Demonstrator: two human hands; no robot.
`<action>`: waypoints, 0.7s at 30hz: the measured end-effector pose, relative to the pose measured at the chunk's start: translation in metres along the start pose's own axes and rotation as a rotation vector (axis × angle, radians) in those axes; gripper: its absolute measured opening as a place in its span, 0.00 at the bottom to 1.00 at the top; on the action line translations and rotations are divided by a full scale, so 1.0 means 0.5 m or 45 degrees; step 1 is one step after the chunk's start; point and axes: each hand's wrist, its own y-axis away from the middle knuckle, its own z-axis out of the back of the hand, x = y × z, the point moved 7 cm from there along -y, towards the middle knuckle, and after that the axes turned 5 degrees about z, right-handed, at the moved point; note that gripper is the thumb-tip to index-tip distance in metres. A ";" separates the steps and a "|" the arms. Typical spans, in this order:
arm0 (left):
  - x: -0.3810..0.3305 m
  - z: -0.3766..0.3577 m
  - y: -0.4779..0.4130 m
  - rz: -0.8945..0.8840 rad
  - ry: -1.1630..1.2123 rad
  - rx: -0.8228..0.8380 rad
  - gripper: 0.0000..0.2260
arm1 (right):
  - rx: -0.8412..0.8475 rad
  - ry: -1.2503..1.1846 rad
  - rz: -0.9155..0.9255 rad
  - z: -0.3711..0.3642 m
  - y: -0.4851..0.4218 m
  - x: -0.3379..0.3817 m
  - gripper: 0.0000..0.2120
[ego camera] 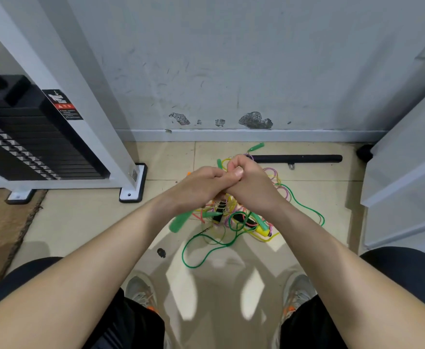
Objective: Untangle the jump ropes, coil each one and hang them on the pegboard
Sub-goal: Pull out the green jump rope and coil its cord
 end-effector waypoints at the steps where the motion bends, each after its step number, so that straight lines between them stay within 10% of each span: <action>1: -0.005 0.020 0.002 0.010 -0.085 -0.089 0.29 | 0.003 0.034 -0.044 0.005 -0.001 -0.017 0.15; 4: -0.016 0.098 0.007 0.013 0.047 -0.327 0.23 | 0.116 -0.103 -0.166 0.031 0.004 -0.072 0.19; 11: 0.106 0.242 0.014 0.116 1.928 -0.503 0.23 | 0.096 0.489 -0.423 0.109 0.058 -0.281 0.17; 13: 0.108 0.233 0.017 0.092 1.753 -0.534 0.22 | 0.087 0.422 -0.637 0.114 0.084 -0.330 0.15; 16: 0.076 0.182 0.013 0.061 0.681 -0.551 0.14 | -0.111 0.030 -0.645 0.090 0.077 -0.295 0.18; 21: 0.057 0.010 0.030 0.079 0.045 0.002 0.12 | -0.136 -0.683 -0.367 0.029 -0.007 -0.058 0.15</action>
